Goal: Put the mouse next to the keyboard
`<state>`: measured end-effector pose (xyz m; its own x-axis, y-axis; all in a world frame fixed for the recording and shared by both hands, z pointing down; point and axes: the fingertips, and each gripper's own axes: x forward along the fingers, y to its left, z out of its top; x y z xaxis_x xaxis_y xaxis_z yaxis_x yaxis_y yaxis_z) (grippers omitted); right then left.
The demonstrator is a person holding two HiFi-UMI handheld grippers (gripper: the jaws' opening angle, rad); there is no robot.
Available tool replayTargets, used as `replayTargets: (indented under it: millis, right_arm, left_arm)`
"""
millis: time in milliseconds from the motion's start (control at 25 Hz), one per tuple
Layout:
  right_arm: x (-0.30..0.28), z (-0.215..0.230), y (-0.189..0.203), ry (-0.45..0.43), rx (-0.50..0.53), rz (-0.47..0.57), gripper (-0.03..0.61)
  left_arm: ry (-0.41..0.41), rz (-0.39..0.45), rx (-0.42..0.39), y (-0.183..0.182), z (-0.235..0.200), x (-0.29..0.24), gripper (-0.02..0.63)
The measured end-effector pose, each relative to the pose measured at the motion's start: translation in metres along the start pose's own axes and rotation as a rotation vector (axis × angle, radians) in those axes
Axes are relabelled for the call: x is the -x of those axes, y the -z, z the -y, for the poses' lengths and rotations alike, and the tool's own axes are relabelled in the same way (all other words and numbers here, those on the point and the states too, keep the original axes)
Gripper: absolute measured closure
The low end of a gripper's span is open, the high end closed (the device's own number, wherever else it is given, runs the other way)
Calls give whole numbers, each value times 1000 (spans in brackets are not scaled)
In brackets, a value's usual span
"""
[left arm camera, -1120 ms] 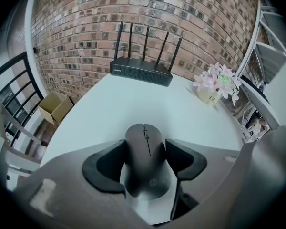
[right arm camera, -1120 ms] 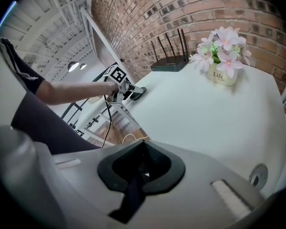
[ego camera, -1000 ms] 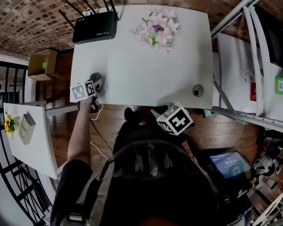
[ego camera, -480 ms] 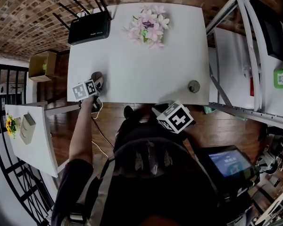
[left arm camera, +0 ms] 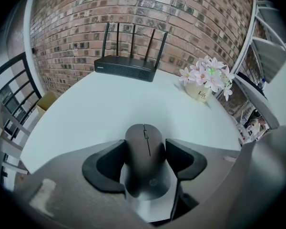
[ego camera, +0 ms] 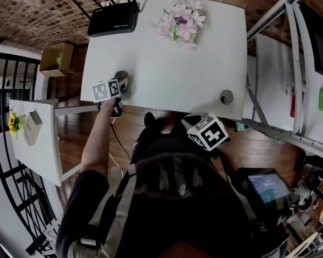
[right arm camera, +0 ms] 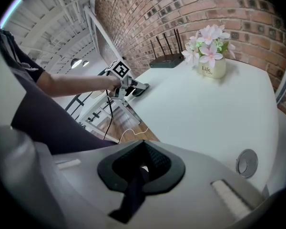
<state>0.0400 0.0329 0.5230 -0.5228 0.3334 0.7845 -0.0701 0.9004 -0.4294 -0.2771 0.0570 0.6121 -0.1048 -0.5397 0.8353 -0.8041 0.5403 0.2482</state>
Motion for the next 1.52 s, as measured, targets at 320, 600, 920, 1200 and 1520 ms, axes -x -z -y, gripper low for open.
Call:
replayTargets:
  millis: [320, 600, 920, 1200, 1520]
  right_arm:
    - [7, 7, 10, -4, 0, 9, 572]
    - [7, 7, 17, -19, 11, -7, 572]
    - [2, -8, 10, -21, 33, -69, 572]
    - [-13, -24, -20, 33, 2, -62, 572]
    - [-26, -48, -42, 39, -32, -61, 572]
  left_arm:
    - [8, -4, -17, 5, 24, -5, 337]
    - [2, 2, 2, 5, 42, -10, 336]
    - [37, 16, -35, 6, 50, -11, 333]
    - [65, 28, -44, 7, 51, -9, 335]
    - [130, 34, -125, 7, 53, -8, 336]
